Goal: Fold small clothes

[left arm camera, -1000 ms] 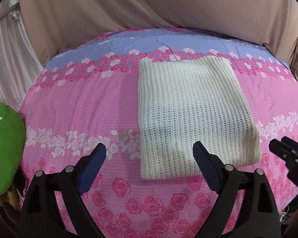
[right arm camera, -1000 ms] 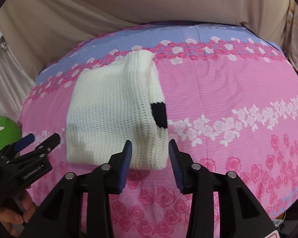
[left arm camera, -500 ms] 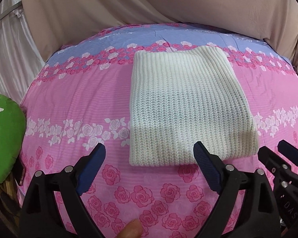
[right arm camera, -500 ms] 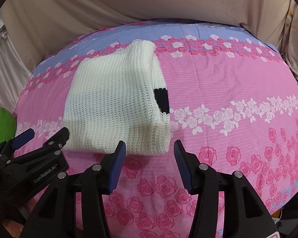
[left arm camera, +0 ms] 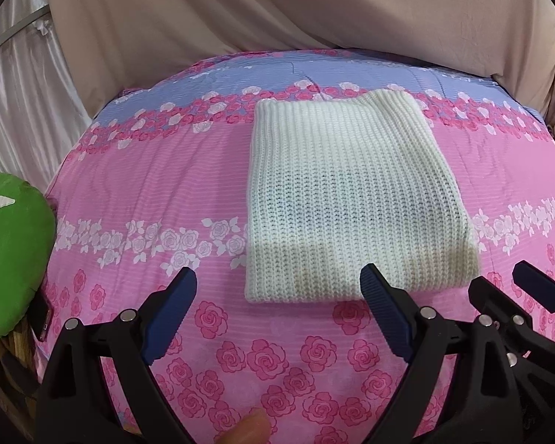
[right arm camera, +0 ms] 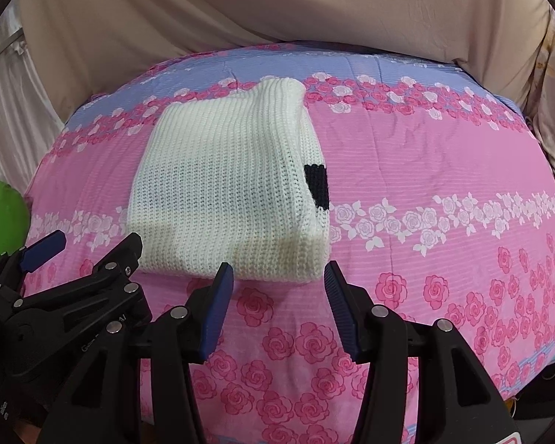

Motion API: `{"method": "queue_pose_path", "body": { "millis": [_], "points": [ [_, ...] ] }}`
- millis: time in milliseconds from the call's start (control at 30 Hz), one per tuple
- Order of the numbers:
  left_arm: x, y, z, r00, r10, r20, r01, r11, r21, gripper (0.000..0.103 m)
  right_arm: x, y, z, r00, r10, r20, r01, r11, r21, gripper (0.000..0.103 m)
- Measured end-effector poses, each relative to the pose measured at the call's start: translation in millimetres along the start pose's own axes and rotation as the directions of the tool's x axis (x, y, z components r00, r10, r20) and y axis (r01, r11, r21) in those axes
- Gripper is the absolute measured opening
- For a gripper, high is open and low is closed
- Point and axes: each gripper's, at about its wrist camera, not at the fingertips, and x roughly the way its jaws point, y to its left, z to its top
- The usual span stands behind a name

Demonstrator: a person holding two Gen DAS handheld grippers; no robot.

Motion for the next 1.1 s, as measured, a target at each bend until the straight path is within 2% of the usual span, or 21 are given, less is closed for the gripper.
{"method": "queue_pose_path", "body": {
  "millis": [600,1100],
  "points": [
    [9,7,-1,0.999,-0.018,-0.035,0.017,0.999,-0.027,0.088,3,3,0,1.0,0.006,-0.014,-0.006,1.0,0.008,0.053],
    [10,6,0,0.999,0.014,-0.041,-0.015,1.0,-0.02,0.087,4,9,4,1.0,0.002,-0.008,-0.002,1.0,-0.009,0.053]
  ]
}}
